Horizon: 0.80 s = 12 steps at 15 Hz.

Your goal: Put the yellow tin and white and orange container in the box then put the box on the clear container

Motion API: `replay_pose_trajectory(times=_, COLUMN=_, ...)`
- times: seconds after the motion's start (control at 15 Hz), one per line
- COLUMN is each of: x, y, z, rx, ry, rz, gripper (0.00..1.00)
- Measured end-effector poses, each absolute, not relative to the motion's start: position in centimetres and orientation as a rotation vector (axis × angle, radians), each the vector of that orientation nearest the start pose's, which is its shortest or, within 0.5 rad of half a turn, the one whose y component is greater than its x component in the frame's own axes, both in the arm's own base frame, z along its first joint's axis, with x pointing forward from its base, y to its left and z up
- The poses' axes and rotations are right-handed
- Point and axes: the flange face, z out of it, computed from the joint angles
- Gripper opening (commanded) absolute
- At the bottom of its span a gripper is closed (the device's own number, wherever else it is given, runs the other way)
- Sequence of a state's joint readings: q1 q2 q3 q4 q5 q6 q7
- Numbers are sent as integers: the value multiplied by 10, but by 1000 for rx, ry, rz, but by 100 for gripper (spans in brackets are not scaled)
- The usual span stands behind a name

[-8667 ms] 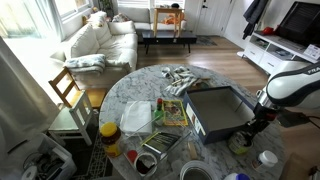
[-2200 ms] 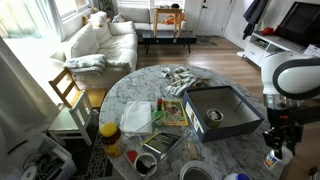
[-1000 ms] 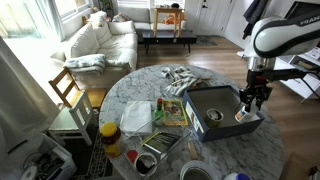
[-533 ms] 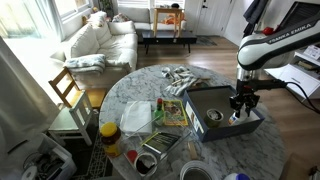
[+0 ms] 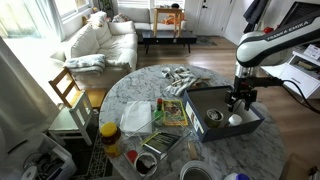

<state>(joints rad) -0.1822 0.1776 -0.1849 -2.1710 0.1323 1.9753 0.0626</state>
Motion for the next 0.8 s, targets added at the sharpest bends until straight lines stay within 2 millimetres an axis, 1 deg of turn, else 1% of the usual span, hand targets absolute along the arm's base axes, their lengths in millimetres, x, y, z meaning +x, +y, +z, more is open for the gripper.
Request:
replay_pose_trajectory(times=0.13, x=483, y=-179, z=312, rx=-2892, ry=739, rz=460, gripper=100)
replay_pose_trajectory(times=0.27, x=486, y=-188, z=338, rx=-2929, ry=777, rz=326, gripper=100)
replay_pose_trajectory(times=0.33, x=485, y=-192, z=346, rx=-2933, ry=788, rz=292, gripper=100)
replay_pose_trajectory(times=0.47, x=483, y=-193, z=350, rx=-2933, ry=796, rz=276, gripper=100)
replay_pose_trajectory(times=0.67, x=483, y=-193, z=348, rx=-2933, ry=798, rz=275, gripper=100)
replay_pose_trajectory(times=0.8, x=483, y=-198, z=350, rx=-2929, ry=821, rz=264, gripper=100)
